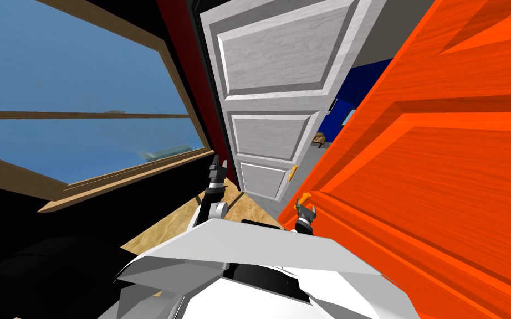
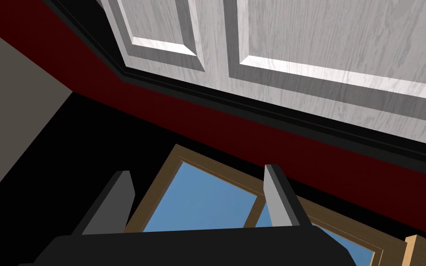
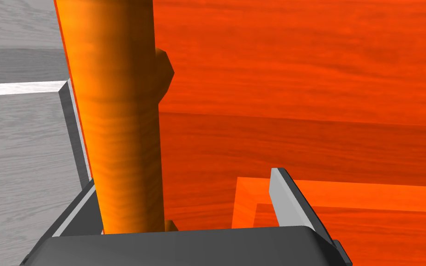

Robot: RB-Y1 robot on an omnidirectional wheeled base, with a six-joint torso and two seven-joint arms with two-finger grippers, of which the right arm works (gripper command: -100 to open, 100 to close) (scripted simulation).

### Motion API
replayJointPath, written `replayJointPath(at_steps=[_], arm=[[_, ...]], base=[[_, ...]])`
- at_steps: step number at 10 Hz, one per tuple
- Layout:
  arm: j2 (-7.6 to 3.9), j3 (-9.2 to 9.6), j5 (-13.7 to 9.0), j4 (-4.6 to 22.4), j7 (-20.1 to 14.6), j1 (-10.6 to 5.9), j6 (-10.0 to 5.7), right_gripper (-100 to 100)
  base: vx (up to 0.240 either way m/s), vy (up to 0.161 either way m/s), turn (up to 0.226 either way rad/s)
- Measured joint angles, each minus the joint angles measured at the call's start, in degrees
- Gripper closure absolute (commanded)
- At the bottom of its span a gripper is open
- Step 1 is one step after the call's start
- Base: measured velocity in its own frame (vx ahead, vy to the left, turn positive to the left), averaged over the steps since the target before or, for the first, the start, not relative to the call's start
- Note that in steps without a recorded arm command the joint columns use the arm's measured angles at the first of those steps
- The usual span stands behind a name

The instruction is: Push the door open

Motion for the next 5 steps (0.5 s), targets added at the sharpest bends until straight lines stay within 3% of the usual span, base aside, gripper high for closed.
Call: replayJointPath(at_steps=[2,4,5], arm=[[0.55,0.12,0.38,3.99,-1.35,-2.07,-2.02,100],[0.33,-0.01,0.06,-0.22,0.4,0.23,-0.29,100],[0.0,-0.05,-0.02,-0.66,0.43,0.48,0.1,100]], base=[[-0.013,-0.006,-0.007],[0.007,0.007,0.027],[-0.005,0.012,-0.034]])
